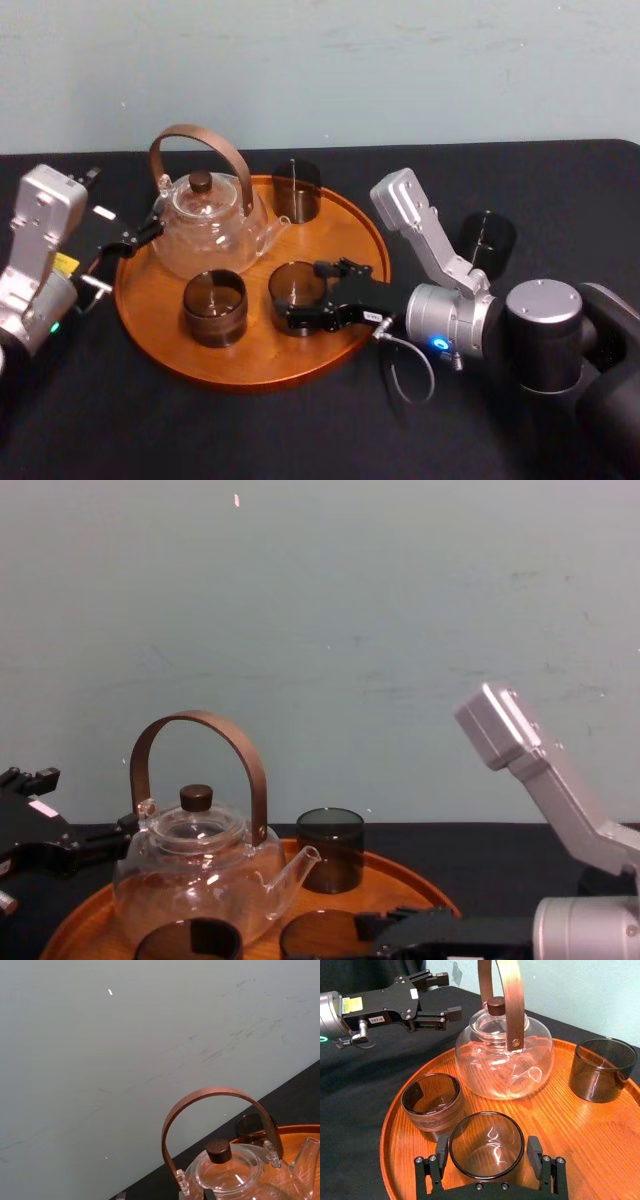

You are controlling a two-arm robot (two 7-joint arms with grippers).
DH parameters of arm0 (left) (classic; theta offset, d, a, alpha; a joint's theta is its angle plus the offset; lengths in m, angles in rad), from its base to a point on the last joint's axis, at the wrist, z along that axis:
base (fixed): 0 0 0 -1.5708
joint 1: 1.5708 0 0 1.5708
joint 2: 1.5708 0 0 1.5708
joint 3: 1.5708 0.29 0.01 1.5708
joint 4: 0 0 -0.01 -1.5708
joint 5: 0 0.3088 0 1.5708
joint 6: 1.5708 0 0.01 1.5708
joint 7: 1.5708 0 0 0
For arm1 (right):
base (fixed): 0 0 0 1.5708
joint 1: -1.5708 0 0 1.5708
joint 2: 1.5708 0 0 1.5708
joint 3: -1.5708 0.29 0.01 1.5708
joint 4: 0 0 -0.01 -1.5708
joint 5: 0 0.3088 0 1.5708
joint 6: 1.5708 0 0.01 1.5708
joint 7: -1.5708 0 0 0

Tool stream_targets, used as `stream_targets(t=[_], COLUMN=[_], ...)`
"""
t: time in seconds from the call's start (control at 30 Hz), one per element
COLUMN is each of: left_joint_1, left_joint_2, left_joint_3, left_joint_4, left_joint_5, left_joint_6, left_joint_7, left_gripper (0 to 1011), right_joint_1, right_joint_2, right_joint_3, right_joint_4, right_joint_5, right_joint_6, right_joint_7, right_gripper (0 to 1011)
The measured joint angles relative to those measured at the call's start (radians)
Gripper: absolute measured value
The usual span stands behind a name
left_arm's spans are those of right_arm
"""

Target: Pick up the glass from the table and place it on the tray.

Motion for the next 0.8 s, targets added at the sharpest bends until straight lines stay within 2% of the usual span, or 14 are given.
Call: stream_targets(t=[0.2, 0.53, 0.8], left_joint_1=[0.0, 0.0, 0.0], left_joint_2=[0.0, 0.0, 0.0], left_joint_3=[0.0, 0.0, 0.0], left_joint_4=[0.0, 0.0, 0.0], left_joint_5=[0.0, 0.0, 0.0], left_joint_6=[0.0, 0.0, 0.0], left_joint_7=[0.0, 0.0, 0.0], left_gripper=[1001, 1001, 1001], right_joint_1=[-0.016, -0.068, -0.124], right_joint_2=[0.018, 0.071, 0.119], right_joint_3=[0.007, 0.023, 0.053], right_joint_4=[-0.037, -0.14, -0.22], right_joint_5=[0.003, 0.01, 0.021], right_joint_6=[-0.002, -0.01, -0.028], right_joint_7=[-0.009, -0.021, -0.037], right_gripper=[1002, 1002, 1002])
